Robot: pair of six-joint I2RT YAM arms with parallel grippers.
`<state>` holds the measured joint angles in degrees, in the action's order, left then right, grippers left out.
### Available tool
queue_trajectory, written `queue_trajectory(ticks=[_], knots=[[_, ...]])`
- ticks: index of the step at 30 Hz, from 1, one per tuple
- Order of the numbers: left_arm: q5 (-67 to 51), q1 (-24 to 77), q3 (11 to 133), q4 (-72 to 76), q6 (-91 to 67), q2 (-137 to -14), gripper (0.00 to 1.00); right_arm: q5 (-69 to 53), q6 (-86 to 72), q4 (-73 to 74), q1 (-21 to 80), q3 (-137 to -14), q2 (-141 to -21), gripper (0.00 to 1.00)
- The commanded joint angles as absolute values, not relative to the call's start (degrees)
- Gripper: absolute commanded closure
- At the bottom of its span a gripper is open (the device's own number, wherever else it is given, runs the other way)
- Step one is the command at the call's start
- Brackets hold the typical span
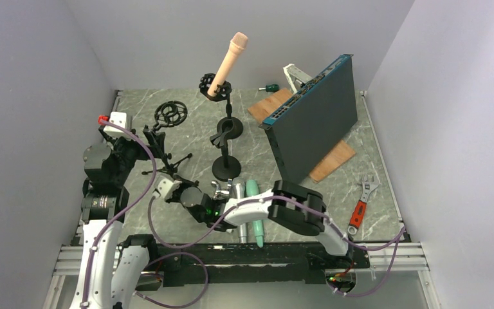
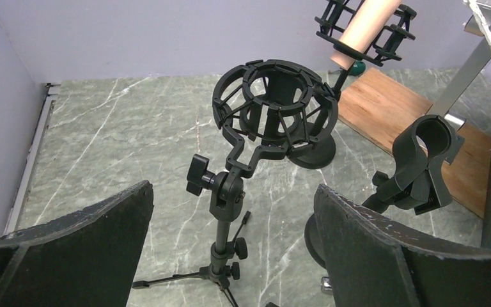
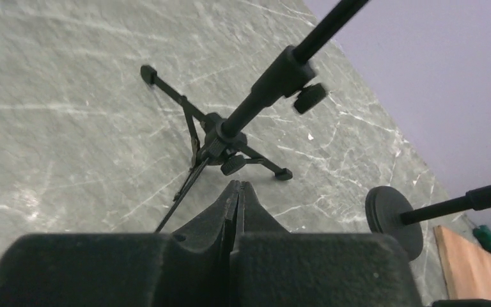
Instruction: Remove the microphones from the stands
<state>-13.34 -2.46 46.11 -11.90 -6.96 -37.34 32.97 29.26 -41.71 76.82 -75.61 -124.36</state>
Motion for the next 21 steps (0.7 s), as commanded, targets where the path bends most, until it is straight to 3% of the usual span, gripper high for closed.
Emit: queue_trajectory(ticks=[1,6,10,14,21], knots=[[-12.4,-3.1,45.8,-10.9,-8.4,-37.8,0.01,30.9,11.7,-37.0,76.6,-74.8,-114.3,0.95],[-12.4,-4.6,46.0,-10.9,-9.6,-38.6,0.01,24.4,-4.3,-30.7,75.3,-71.5,-107.4,0.69],[-15.1,-5.2,45.5,-9.9,-9.8,-38.5,0.05,8.1,-20.8,-28.1,69.6,-68.4,-102.9,0.49],[-16.5,-5.1,45.0,-9.5,-9.9,-38.9,0.10,-5.2,-31.9,-28.5,64.8,-66.3,-101.8,0.43],[-21.7,-6.0,45.7,-8.6,-8.1,-43.6,0.23,-8.4,-33.7,-30.2,63.7,-64.5,-100.4,0.39]])
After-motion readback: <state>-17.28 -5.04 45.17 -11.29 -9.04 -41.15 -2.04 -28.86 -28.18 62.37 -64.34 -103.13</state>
